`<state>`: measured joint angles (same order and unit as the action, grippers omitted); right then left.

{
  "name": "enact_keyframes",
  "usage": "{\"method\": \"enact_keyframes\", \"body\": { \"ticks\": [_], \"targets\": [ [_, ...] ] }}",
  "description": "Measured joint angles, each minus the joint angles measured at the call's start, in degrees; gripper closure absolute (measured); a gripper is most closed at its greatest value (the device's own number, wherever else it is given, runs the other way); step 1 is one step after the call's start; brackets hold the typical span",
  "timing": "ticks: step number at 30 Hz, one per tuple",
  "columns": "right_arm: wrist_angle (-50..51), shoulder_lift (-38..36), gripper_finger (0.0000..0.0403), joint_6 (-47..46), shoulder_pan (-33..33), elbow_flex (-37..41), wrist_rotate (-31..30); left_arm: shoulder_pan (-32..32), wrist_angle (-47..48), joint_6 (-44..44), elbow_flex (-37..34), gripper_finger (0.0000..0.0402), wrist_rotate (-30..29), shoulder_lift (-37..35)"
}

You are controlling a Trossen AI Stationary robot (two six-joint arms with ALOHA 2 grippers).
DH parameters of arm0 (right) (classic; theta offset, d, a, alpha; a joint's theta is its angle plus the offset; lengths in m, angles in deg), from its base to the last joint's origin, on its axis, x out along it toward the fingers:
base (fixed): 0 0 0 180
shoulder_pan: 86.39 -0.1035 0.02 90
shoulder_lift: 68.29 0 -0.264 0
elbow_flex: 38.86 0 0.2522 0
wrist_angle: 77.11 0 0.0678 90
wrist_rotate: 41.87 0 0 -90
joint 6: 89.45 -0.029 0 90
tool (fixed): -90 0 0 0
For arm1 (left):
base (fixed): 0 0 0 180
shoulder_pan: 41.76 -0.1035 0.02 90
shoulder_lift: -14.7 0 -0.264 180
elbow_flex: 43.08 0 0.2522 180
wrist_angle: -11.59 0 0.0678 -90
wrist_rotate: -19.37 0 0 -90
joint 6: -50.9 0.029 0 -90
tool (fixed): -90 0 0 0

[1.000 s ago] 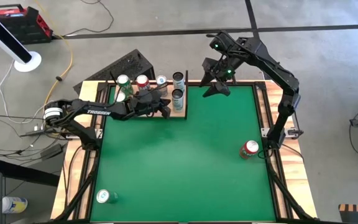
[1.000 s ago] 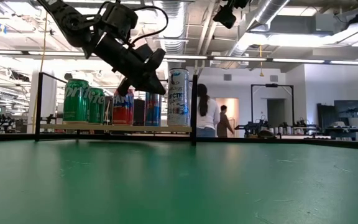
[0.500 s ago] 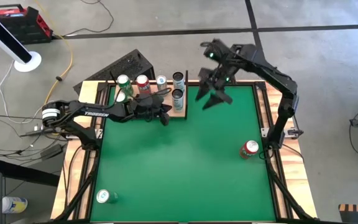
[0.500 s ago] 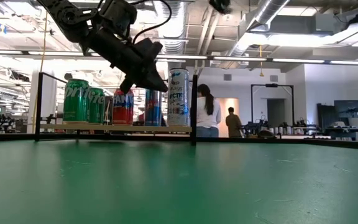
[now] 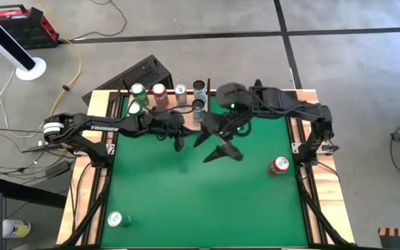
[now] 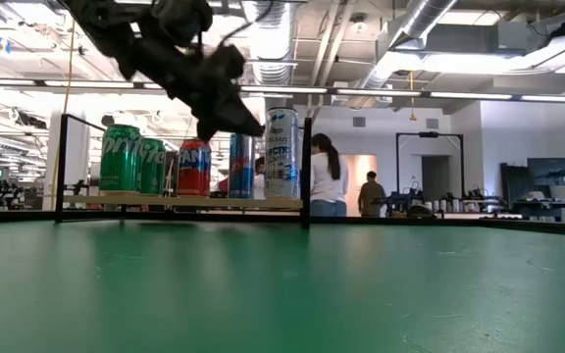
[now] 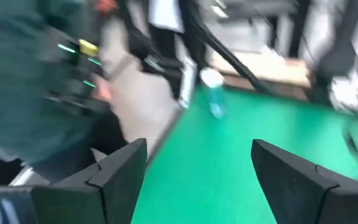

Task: Place canned beverage on shelf
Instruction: Put the blue soda can on the shelf aligned with the other blue soda can

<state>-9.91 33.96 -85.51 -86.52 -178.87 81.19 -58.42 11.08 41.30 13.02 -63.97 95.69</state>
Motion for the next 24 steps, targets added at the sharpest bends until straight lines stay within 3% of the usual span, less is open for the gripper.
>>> {"method": "enact_keyframes", "body": {
  "ticks": [5, 12, 19, 24],
  "targets": [
    [7.3, 0.0, 0.0099, -5.8, -1.9, 0.4, -11.1, 2.9, 4.5, 3.1, 0.0, 0.0401, 0.1, -6.5],
    [2.2, -3.7, 0.012, -6.1, -1.8, 11.8, -14.8, 9.0, 13.8, 1.5, 0.0, 0.0402, -7.7, -17.3],
    [-12.3, -21.1, 0.0128, -10.5, -0.1, 37.4, -15.1, 14.7, 17.1, -2.5, 0.0, 0.0401, -16.1, -26.0],
    [-27.7, -37.0, 0.0128, -17.1, -1.3, 56.4, -17.6, 17.5, 19.4, -7.5, 0.4, 0.0402, -16.9, -29.0]
  ]
}}
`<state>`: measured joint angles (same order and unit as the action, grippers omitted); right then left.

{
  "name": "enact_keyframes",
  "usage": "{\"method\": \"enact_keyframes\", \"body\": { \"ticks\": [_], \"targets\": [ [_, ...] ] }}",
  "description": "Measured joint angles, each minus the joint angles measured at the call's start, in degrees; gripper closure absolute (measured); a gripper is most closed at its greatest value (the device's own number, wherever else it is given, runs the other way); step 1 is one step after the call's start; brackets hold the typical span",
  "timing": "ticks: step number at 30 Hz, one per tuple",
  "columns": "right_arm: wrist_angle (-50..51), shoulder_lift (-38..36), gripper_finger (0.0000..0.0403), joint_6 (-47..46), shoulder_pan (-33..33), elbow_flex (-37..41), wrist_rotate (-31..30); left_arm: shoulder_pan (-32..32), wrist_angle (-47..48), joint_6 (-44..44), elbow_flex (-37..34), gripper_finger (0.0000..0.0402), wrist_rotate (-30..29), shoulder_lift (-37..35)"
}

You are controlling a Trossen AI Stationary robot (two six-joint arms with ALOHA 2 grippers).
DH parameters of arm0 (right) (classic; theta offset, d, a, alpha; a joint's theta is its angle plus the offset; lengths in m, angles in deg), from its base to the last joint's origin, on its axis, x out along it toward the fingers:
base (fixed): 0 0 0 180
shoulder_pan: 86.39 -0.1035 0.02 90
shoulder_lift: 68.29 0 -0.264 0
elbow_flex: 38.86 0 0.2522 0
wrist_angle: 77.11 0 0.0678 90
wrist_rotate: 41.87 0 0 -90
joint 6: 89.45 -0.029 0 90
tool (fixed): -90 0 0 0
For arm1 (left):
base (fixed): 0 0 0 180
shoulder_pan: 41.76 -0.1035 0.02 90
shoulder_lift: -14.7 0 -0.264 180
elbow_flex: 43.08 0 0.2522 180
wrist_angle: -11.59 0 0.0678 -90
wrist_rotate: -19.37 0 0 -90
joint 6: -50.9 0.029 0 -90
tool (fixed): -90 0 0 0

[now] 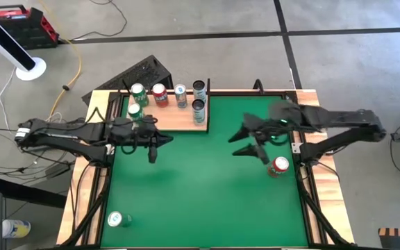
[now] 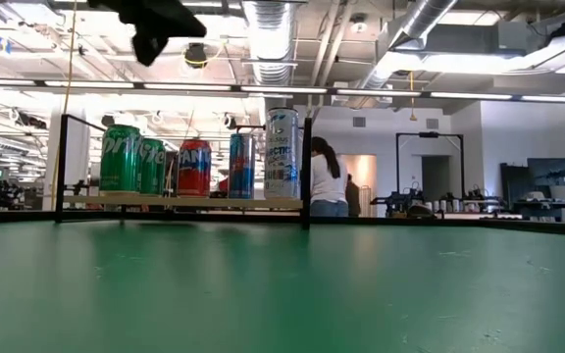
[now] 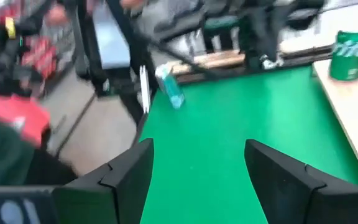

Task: Place canned beverage on shelf
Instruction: Put the blue soda can on the shelf aligned with the other blue soda can

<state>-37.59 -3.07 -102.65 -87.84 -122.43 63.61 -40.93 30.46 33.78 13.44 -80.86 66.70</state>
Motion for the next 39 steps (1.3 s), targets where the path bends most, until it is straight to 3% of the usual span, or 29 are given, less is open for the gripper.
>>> {"method": "enact_keyframes", "body": {
  "ticks": [5, 9, 15, 20, 39],
  "targets": [
    [-8.5, -11.0, 0.0128, -8.2, -3.3, 16.0, -8.6, 5.1, 6.5, -3.8, 3.8, 0.0401, -3.9, 0.2],
    [-14.6, -16.2, 0.0128, -12.7, -4.6, 23.8, -10.3, 10.2, 11.6, -6.1, 8.1, 0.0402, -6.9, 2.4],
    [-15.7, -17.3, 0.0128, -12.7, -5.4, 26.2, -9.6, 16.1, 21.9, -10.7, 15.5, 0.0402, -7.6, 7.1],
    [-19.1, -17.0, 0.0128, -12.5, -6.3, 26.1, -9.6, 17.9, 27.8, -8.9, 21.7, 0.0402, -7.6, 11.4],
    [-26.9, -4.8, 0.0128, -14.2, -6.9, 26.1, -9.2, 22.6, 28.6, -7.7, 24.2, 0.0402, 16.2, 14.6]
  ]
}}
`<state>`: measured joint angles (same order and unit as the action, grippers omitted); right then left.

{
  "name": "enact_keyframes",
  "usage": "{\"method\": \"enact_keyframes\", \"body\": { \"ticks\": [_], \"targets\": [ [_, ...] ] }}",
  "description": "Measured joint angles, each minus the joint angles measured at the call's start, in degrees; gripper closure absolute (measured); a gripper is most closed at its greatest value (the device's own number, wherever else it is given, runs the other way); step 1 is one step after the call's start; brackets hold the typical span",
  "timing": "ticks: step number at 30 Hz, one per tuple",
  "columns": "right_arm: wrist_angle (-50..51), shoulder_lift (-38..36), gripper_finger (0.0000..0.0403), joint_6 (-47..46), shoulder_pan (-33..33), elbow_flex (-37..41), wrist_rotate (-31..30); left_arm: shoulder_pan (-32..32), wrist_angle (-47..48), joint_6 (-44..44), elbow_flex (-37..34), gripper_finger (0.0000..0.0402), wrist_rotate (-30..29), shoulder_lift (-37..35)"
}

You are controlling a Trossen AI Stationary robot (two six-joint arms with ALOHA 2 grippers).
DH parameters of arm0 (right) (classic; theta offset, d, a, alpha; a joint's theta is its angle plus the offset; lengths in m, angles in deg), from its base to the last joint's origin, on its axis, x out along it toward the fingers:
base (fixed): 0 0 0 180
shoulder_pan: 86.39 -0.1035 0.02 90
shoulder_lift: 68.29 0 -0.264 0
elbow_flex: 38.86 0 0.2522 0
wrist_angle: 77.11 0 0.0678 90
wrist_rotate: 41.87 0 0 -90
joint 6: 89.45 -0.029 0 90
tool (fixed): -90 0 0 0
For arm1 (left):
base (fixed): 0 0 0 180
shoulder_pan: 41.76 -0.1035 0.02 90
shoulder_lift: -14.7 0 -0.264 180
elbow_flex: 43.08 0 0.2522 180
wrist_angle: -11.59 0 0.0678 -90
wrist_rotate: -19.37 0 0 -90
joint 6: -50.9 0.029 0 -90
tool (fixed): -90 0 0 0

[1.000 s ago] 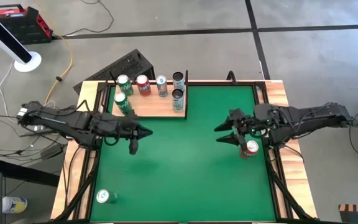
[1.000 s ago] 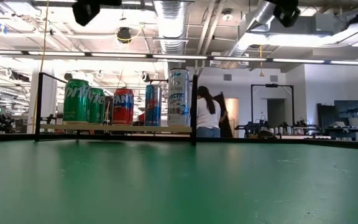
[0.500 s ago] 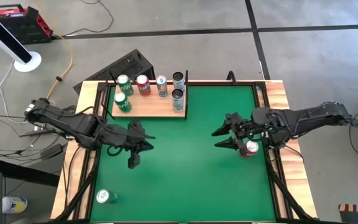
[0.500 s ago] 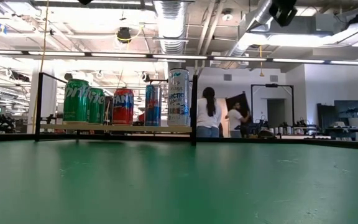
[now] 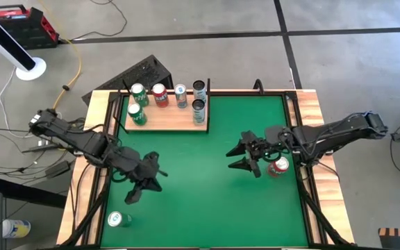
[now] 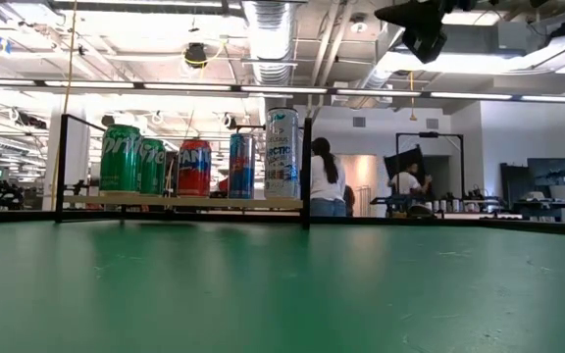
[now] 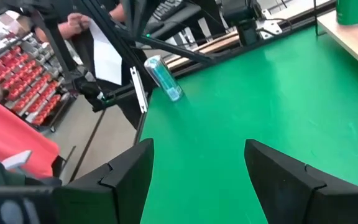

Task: Place canned beverage on shelf
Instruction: Put the blue soda can on the shelf aligned with the other blue soda can

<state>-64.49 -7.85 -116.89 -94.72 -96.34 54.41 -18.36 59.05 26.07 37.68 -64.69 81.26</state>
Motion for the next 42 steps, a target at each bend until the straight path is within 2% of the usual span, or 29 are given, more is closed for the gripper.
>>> {"method": "enact_keyframes", "body": {
  "ticks": [6, 12, 18, 21, 26, 36, 42],
  "targets": [
    [-1.4, 0.0, 0.0128, 0.0, -0.3, 0.0, 0.0, 5.2, 1.9, -3.0, 1.4, 0.0402, 0.2, 0.1],
    [-1.5, 0.0, 0.0128, 2.7, -0.2, 0.0, -0.1, 12.0, 8.1, -5.4, 6.1, 0.0402, -4.3, 1.7],
    [-1.5, 0.0, 0.0128, 5.0, 2.1, 0.0, -0.4, 16.4, 14.5, -9.0, 6.1, 0.04, 1.6, 4.4],
    [-1.5, 0.0, 0.0128, 5.0, 3.0, 0.0, -0.4, 17.5, 17.4, -9.3, 6.0, 0.0386, 3.3, 5.9],
    [-1.4, 0.0, 0.0128, 5.2, 3.2, 0.0, -0.4, 18.2, 19.8, -10.4, 5.9, 0.0323, 4.9, 7.7],
    [-0.9, 0.0, 0.0128, 5.6, 3.2, 0.0, -0.4, 20.3, 22.9, -13.4, 5.9, 0.0142, 4.2, 7.7],
    [-0.9, 0.0, 0.0128, 5.6, 3.2, 0.0, -0.4, 23.1, 23.8, -16.0, 5.9, 0.0076, 3.7, 7.9]
  ]
}}
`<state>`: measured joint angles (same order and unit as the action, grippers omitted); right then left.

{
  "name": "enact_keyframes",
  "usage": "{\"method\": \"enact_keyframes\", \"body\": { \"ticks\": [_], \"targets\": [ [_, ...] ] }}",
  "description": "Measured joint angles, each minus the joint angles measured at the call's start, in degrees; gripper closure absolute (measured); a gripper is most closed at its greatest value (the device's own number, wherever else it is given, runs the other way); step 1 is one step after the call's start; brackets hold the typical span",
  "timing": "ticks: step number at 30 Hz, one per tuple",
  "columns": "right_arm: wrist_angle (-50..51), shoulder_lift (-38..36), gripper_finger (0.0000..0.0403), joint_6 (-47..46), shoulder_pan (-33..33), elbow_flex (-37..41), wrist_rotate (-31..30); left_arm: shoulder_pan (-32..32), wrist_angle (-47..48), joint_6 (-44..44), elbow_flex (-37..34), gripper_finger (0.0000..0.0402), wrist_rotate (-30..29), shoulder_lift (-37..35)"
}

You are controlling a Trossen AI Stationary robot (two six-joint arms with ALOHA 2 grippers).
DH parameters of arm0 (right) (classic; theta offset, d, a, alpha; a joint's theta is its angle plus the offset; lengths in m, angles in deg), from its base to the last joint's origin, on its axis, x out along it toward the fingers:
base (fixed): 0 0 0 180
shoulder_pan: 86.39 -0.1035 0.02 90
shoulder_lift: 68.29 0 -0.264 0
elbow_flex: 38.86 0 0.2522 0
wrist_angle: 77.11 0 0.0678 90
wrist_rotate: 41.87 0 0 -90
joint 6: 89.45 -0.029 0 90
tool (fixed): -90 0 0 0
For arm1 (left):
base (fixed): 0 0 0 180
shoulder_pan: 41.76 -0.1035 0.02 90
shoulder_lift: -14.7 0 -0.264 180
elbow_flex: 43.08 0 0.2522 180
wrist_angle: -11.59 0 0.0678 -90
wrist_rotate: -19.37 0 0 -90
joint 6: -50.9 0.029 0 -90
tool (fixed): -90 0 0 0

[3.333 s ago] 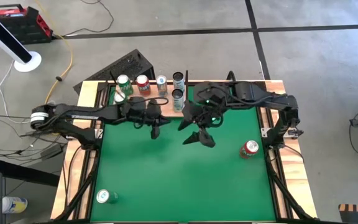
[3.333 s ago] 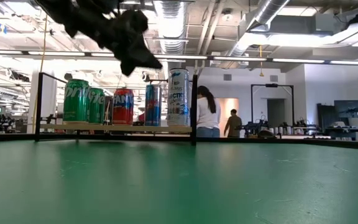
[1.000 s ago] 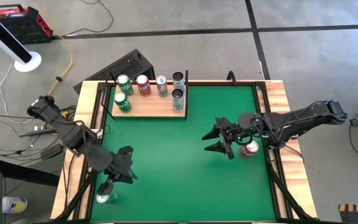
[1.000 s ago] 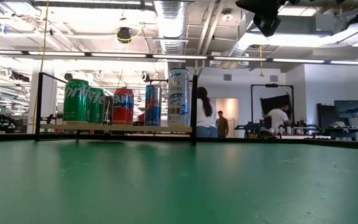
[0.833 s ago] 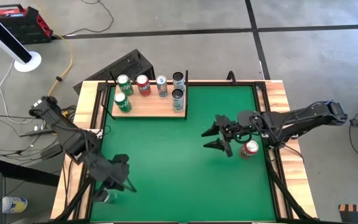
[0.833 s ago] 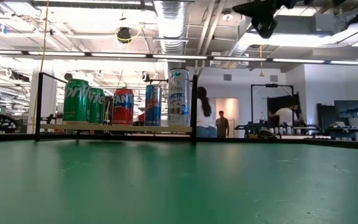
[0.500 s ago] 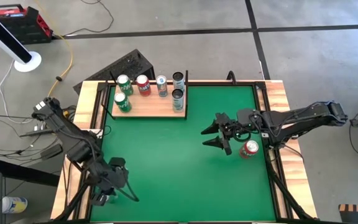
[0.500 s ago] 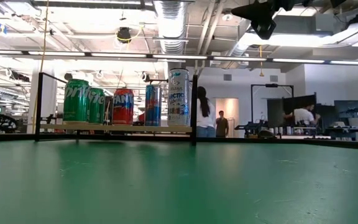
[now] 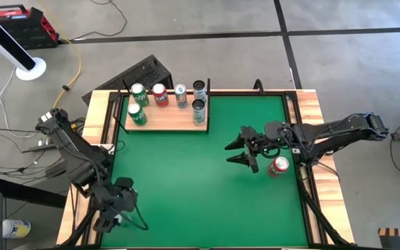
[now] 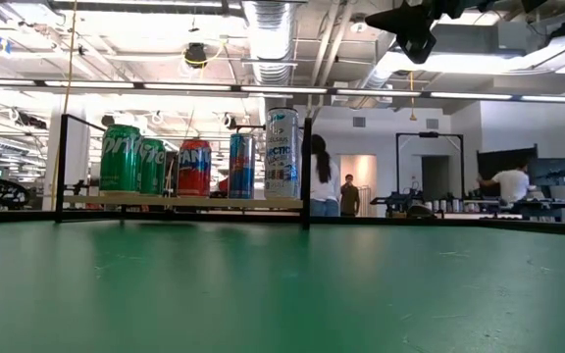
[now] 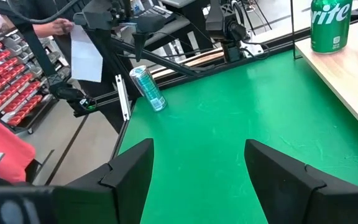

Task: Place canned beverage on shelf
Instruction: Put the blue soda can on the shelf aligned with the other blue soda can

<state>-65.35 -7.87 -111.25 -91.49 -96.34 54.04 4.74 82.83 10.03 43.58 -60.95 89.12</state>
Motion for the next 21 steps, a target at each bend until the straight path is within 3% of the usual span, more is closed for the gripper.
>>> {"method": "enact_keyframes", "body": {
  "ticks": [21],
  "targets": [
    [0.3, 0.0, 0.0128, 1.9, -0.1, 0.0, 0.0, 11.6, 3.7, 4.4, 0.0, 0.0061, -4.2, 10.5]
  ]
}}
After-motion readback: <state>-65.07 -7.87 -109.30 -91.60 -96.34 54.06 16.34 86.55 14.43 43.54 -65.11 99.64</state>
